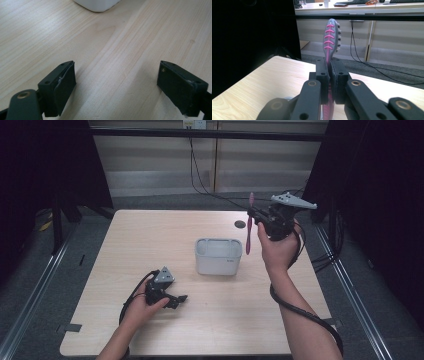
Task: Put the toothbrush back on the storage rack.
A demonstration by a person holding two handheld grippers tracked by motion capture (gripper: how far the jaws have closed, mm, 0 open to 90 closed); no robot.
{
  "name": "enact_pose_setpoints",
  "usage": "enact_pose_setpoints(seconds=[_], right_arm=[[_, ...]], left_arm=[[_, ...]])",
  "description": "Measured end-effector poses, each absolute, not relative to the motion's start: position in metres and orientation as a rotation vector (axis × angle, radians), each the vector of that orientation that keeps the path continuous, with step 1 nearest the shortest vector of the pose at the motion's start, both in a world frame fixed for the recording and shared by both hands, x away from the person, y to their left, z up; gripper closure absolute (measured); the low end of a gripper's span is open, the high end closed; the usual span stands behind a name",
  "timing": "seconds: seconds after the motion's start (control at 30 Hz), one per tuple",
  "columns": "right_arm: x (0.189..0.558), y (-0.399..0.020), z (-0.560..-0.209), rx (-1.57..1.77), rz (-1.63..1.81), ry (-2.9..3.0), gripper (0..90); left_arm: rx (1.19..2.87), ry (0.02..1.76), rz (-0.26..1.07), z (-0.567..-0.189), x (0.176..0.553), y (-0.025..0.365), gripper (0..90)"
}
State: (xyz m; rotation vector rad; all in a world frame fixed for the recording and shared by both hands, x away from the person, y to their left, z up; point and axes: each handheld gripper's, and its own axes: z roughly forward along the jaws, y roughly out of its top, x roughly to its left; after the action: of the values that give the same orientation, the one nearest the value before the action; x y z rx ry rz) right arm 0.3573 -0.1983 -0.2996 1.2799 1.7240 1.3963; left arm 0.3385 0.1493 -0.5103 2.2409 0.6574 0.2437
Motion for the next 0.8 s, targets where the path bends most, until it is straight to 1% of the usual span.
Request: enact_pose_setpoints(seconds=[0.37, 0.8], right_arm=[[0.361, -0.191, -0.300, 1.268, 1.434, 1.728, 86.0], [0.369, -0.177, -0.308, 1.235, 1.435, 1.758, 86.0]], left_arm=[[2.242, 0.658, 0.244, -0.510, 0.338, 0.149, 14.8], [2.239, 0.658, 0.246, -0.511, 0.338, 0.149, 14.8]])
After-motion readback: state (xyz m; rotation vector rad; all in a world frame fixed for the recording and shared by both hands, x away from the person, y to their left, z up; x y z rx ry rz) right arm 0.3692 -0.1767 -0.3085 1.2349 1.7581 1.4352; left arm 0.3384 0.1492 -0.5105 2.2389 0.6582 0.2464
